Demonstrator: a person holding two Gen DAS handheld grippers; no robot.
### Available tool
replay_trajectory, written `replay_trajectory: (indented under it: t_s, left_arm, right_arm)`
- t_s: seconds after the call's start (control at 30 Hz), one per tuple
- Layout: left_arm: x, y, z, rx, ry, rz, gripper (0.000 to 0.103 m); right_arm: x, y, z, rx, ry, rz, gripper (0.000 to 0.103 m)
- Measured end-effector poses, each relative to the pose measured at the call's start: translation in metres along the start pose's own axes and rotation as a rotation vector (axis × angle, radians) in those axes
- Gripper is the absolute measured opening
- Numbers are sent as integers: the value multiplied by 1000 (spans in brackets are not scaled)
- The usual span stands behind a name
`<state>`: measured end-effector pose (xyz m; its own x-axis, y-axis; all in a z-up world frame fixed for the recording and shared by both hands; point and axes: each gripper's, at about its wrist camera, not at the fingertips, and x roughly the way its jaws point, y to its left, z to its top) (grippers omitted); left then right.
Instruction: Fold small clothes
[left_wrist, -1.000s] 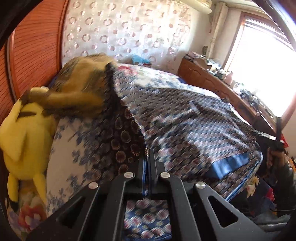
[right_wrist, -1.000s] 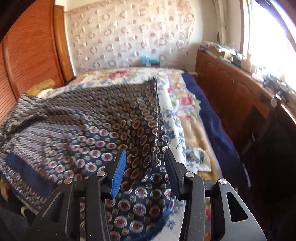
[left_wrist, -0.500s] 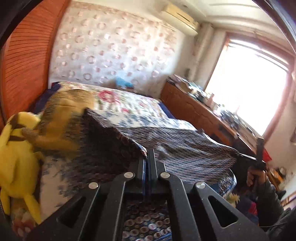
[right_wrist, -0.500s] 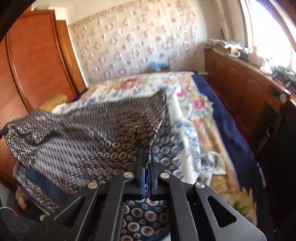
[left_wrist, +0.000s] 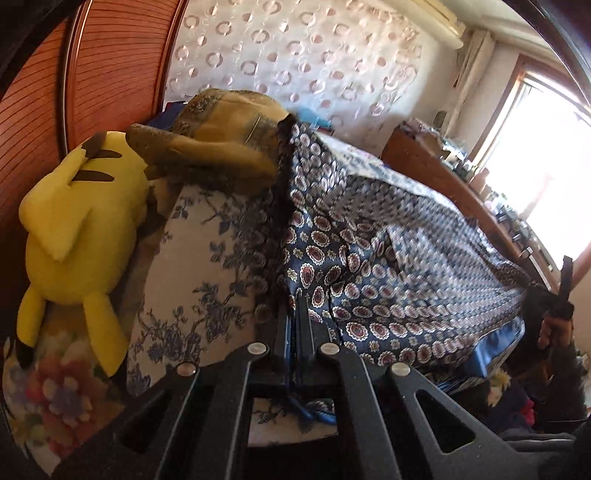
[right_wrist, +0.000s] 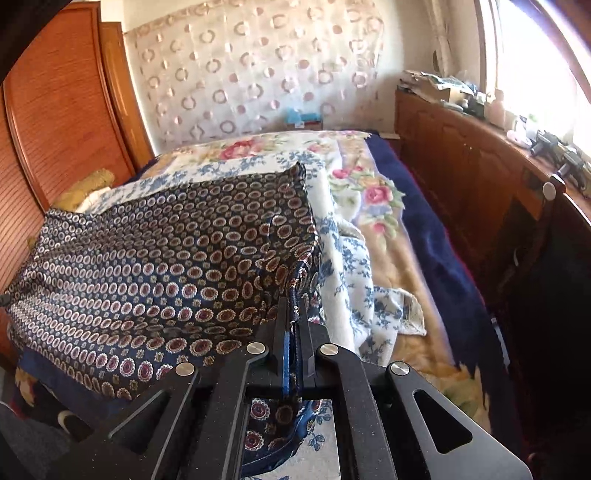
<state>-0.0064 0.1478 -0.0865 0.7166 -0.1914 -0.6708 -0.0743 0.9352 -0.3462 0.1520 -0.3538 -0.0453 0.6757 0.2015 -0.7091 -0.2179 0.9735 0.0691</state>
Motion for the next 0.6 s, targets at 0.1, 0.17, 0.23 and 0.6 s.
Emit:
replay_trajectory:
  t_s: [0.1,0.17,0.23,0.6]
  left_arm:
    - [0,0,-2,6,10,6,0]
    - [-3,0,0,10,7,-1,0]
    - [-7,-2,3,22,-4,0,9]
    - [0,-7,16,54,-33,51,54]
  right_arm:
    - [0,2,-1,-6,-4,-8,1]
    - [-4,4,-1,-16,-15,-19,5]
    - [-10,7,-1,-31,-28,-33,8]
    - [-18,43,-12,-90,-90,-21,52]
